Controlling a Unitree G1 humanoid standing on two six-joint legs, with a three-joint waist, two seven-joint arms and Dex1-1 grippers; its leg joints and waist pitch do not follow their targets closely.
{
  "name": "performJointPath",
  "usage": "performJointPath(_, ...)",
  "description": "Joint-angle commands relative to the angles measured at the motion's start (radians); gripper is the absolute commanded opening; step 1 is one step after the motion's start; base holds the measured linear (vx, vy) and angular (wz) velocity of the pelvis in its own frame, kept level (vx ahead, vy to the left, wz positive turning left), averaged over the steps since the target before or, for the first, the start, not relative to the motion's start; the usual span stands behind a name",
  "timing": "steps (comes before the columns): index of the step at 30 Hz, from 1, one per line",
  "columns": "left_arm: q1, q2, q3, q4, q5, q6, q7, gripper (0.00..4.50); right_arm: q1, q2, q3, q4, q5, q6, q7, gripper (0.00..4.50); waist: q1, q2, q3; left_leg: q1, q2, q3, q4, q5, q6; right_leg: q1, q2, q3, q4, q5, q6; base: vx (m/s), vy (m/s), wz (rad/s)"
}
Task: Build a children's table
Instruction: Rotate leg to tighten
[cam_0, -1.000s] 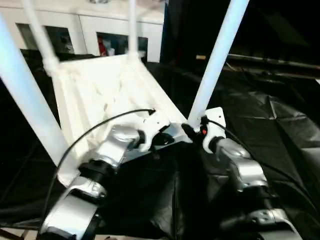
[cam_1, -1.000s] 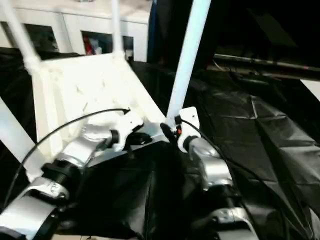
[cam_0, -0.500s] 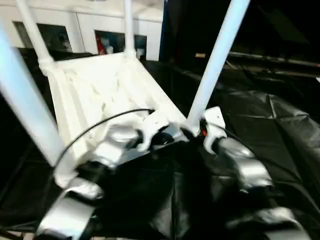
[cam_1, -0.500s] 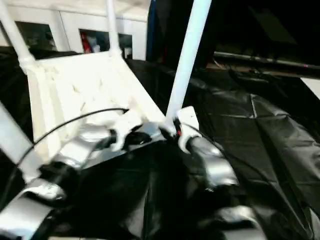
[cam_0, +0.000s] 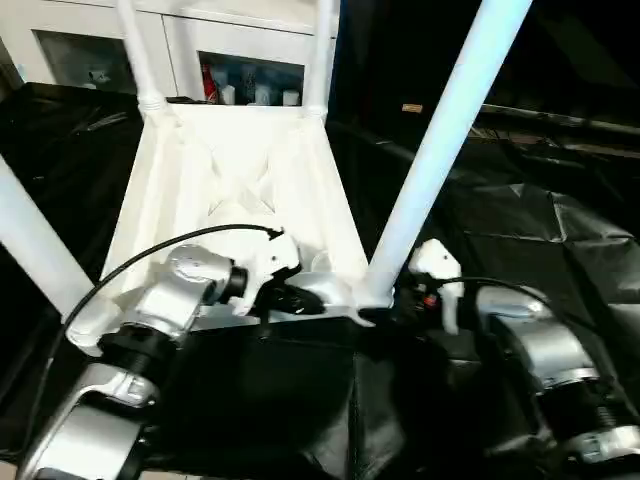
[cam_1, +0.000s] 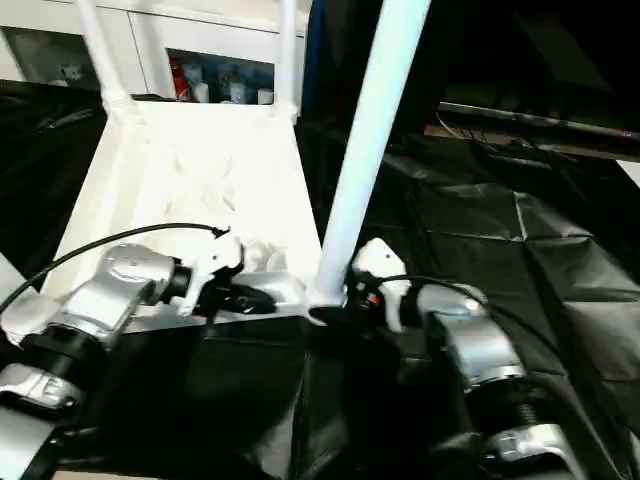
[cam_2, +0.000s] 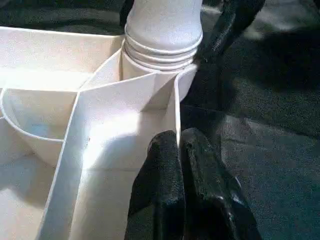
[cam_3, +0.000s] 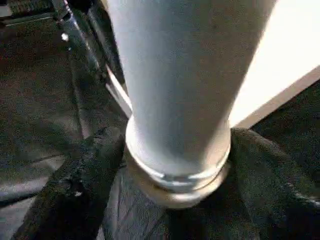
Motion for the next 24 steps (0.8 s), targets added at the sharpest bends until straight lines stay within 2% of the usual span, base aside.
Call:
performJointPath(1,0.011,-0.013,-0.017,0.000,-0.016,0.006,-0.016,0.00,0.001,0.004,0.007,-0.023,0.011,0.017,0.020,3.04,-0.001,-0.001,-0.048,0.004,0.029,-0.001,-0.065,-0.106,0.074,0.052,-0.049,0.045,-0.056,-0.059,-0.267,0.000,0.000,0.00)
performJointPath(7,0.017,-0.018,-0.019,-0.007,-0.020,0.010,-0.009,0.00,0.020,0.023,0.015,-0.036,0.027,0.029,0.016,2.76,-0.001,-0.002,-0.050,0.004,0.029,-0.001,-0.063,-0.093,0.077,0.053,-0.049,0.045,-0.054,-0.041,-0.269,0.000,0.000,0.00)
performJointPath(11,0.019,-0.030,-0.016,-0.003,-0.018,0.004,0.009,0.00,0.042,0.049,0.006,-0.050,0.042,0.040,-0.011,2.76,0.000,-0.002,-0.050,0.004,0.029,-0.001,-0.063,-0.084,0.079,0.053,-0.048,0.045,-0.052,-0.031,-0.268,0.000,0.000,0.00)
performJointPath(14,0.008,-0.068,-0.004,0.018,-0.002,-0.001,0.092,0.00,0.055,0.091,-0.013,-0.039,0.032,0.045,-0.094,2.76,-0.001,0.001,-0.046,0.005,0.030,-0.001,-0.066,-0.114,0.067,0.050,-0.050,0.045,-0.059,-0.073,-0.263,0.000,0.000,0.00)
performJointPath(15,-0.003,-0.095,-0.001,0.040,0.015,-0.004,0.156,0.00,0.056,0.120,-0.022,-0.024,0.009,0.044,-0.166,2.76,-0.003,-0.002,-0.044,0.004,0.030,-0.003,-0.070,-0.144,0.044,0.050,-0.050,0.045,-0.066,-0.135,-0.243,0.000,0.000,0.00)
performJointPath(16,-0.011,-0.112,0.002,0.056,0.025,-0.005,0.198,0.00,0.058,0.137,-0.025,-0.020,0.000,0.043,-0.201,2.76,-0.003,-0.002,-0.043,0.004,0.029,-0.003,-0.071,-0.159,0.036,0.048,-0.050,0.044,-0.069,-0.167,-0.234,0.000,0.000,0.00)
performJointPath(17,-0.018,-0.131,0.002,0.071,0.035,-0.004,0.235,0.00,0.060,0.158,-0.029,-0.018,-0.009,0.049,-0.243,2.76,-0.005,-0.002,-0.041,0.004,0.028,-0.005,-0.074,-0.189,0.018,0.047,-0.051,0.044,-0.077,-0.242,-0.208,0.000,0.000,0.00)
performJointPath(18,-0.025,-0.153,0.001,0.084,0.045,-0.001,0.275,0.00,0.061,0.182,-0.038,-0.016,-0.014,0.058,-0.290,2.76,-0.005,0.002,-0.042,0.007,0.027,-0.006,-0.073,-0.205,0.007,0.045,-0.053,0.046,-0.083,-0.286,-0.189,0.000,0.000,0.00)
performJointPath(21,-0.041,-0.218,-0.004,0.108,0.063,0.009,0.365,0.00,0.051,0.253,-0.076,0.003,-0.017,0.078,-0.422,2.75,-0.008,-0.001,-0.043,0.005,0.027,-0.008,-0.075,-0.206,0.003,0.042,-0.052,0.046,-0.087,-0.307,-0.164,0.000,0.000,0.00)
performJointPath(24,-0.047,-0.286,-0.016,0.116,0.078,0.025,0.442,0.00,0.017,0.318,-0.123,0.063,-0.032,0.066,-0.588,2.75,-0.012,0.000,-0.046,0.001,0.026,-0.009,-0.075,-0.175,-0.003,0.043,-0.051,0.046,-0.081,-0.260,-0.169,0.000,0.000,0.00)
